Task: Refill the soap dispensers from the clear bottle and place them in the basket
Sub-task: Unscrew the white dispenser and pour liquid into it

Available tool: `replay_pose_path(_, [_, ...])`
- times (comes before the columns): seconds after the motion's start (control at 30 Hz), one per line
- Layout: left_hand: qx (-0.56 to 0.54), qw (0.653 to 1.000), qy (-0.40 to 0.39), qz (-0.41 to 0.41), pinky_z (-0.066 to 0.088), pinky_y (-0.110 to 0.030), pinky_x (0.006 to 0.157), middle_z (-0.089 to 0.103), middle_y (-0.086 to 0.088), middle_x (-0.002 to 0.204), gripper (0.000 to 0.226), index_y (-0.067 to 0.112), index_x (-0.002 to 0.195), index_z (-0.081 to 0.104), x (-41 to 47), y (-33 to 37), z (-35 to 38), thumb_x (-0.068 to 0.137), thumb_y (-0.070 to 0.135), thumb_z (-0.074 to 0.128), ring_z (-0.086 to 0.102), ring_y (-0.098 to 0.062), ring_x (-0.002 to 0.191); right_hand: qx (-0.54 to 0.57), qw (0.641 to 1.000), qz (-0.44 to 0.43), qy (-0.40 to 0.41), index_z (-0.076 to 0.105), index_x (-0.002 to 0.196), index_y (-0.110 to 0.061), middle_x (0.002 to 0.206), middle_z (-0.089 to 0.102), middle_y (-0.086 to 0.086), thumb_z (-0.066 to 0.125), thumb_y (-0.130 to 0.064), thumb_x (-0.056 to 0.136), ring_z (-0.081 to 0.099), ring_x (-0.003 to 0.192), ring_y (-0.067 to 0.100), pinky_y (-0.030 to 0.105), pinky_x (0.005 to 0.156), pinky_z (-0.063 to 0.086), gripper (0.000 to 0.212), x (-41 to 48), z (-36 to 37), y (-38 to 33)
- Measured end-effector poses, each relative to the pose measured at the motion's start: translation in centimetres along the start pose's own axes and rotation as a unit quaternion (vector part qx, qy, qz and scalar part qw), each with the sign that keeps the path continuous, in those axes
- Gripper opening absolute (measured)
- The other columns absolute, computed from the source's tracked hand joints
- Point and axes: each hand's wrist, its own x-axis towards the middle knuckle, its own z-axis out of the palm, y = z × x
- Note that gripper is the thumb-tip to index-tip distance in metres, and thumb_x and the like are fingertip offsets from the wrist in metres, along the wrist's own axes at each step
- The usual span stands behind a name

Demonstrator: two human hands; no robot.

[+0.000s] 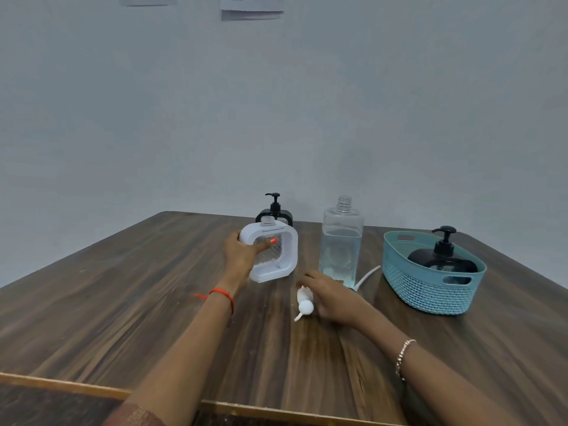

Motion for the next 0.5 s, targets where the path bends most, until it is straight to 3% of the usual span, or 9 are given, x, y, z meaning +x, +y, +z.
replay_pose_path(0.1, [0.000, 1.000, -0.002, -0.002, 0.056, -0.047, 0.083, 0.069, -0.010, 0.102, 0.058, 0.009, 0.107, 0.062, -0.2, -0.2, 0.6, 0.056, 0.018, 0.088, 0.066, -0.030, 0.093, 0.005, 1.000, 0.009, 0.000, 0.054, 0.105, 0.000, 0.105, 0.054, 0.011, 0.057, -0.009, 0.082, 0.053, 0.094, 0.025, 0.040, 0.082, 0.046, 0.025, -0.2, -0.3, 0.7])
replay_pose_path(0.23, [0.000, 1.000, -0.005, -0.004, 0.055, -0.048, 0.084, 0.067, -0.011, 0.105, 0.055, 0.011, 0.106, 0.060, -0.2, -0.4, 1.3, 0.059, 0.015, 0.087, 0.065, -0.030, 0.094, 0.036, 0.999, 0.003, 0.018, 0.060, 0.098, 0.002, 0.099, 0.060, 0.013, 0.053, 0.001, 0.081, 0.056, 0.087, 0.024, 0.031, 0.077, 0.048, 0.019, -0.5, -0.6, 1.5])
replay_pose_path(0.33, [0.003, 1.000, -0.008, -0.002, 0.056, -0.046, 0.084, 0.067, -0.009, 0.104, 0.051, 0.013, 0.104, 0.059, -0.1, -0.2, 1.7, 0.060, 0.015, 0.086, 0.064, -0.030, 0.095, 0.136, 0.972, 0.037, 0.191, 0.066, 0.085, -0.001, 0.083, 0.066, 0.009, 0.054, 0.010, 0.076, 0.056, 0.073, 0.014, 0.014, 0.068, 0.045, 0.018, -0.6, -2.2, 1.7])
replay_pose_path(0.43, [-0.010, 1.000, -0.015, 0.004, 0.056, -0.042, 0.082, 0.067, -0.007, 0.099, 0.047, 0.015, 0.099, 0.060, -0.1, 0.0, 2.0, 0.060, 0.013, 0.086, 0.064, -0.029, 0.094, 0.211, 0.888, 0.118, 0.391, 0.060, 0.084, -0.010, 0.081, 0.060, -0.002, 0.059, 0.011, 0.073, 0.054, 0.073, 0.014, 0.014, 0.065, 0.044, 0.024, -0.4, -4.2, 2.3])
replay_pose_path(0.5, [-0.015, 1.000, -0.023, 0.009, 0.056, -0.042, 0.081, 0.068, -0.007, 0.099, 0.046, 0.016, 0.099, 0.061, 0.0, 0.1, 2.1, 0.060, 0.012, 0.086, 0.064, -0.029, 0.093, 0.269, 0.840, 0.159, 0.444, 0.050, 0.094, -0.014, 0.095, 0.054, 0.002, 0.070, 0.004, 0.071, 0.051, 0.084, 0.017, 0.013, 0.071, 0.042, 0.036, 0.1, -5.1, 3.4])
